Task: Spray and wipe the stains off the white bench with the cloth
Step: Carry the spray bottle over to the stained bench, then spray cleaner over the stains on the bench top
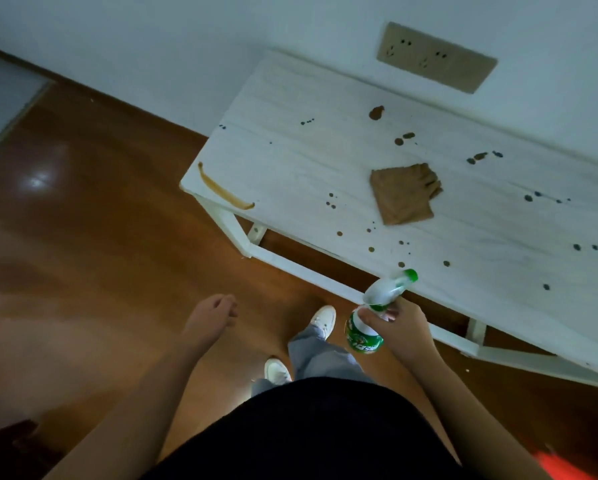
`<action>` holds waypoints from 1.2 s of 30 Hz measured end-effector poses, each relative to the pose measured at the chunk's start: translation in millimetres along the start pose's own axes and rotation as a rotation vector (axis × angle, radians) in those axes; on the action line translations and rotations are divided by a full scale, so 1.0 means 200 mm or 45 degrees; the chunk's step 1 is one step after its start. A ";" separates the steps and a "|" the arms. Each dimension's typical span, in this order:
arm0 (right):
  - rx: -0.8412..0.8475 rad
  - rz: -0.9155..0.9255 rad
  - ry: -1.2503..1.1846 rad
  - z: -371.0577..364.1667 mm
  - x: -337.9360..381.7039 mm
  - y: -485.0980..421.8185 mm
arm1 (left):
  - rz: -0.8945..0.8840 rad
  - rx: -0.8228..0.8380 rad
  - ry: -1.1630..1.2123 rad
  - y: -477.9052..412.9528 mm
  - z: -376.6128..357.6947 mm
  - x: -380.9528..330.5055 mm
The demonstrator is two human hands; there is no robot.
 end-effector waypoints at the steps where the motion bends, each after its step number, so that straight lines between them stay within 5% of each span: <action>1: -0.019 0.006 -0.030 0.02 0.04 -0.06 | -0.048 0.016 -0.056 0.01 -0.02 -0.09; 15: -0.138 0.274 -0.227 0.37 0.68 -0.85 | -0.533 -0.207 -0.518 -0.11 0.01 -1.22; 26: -0.414 -0.161 -0.488 0.40 0.43 -0.90 | -1.059 -0.173 -1.182 -0.33 -0.24 -1.76; 36: -0.781 -0.431 -1.152 0.29 0.28 -0.84 | -1.185 -0.050 -1.488 -0.53 -0.40 -1.78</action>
Point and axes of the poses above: each hand's wrist, its own y-axis away from the middle knuckle, its own z-axis out of the back of the hand, x = y × z, the point moved 9 cm from there along -y, towards the middle knuckle, and after that the axes turned 14 degrees about z, right-handed, at the moved point
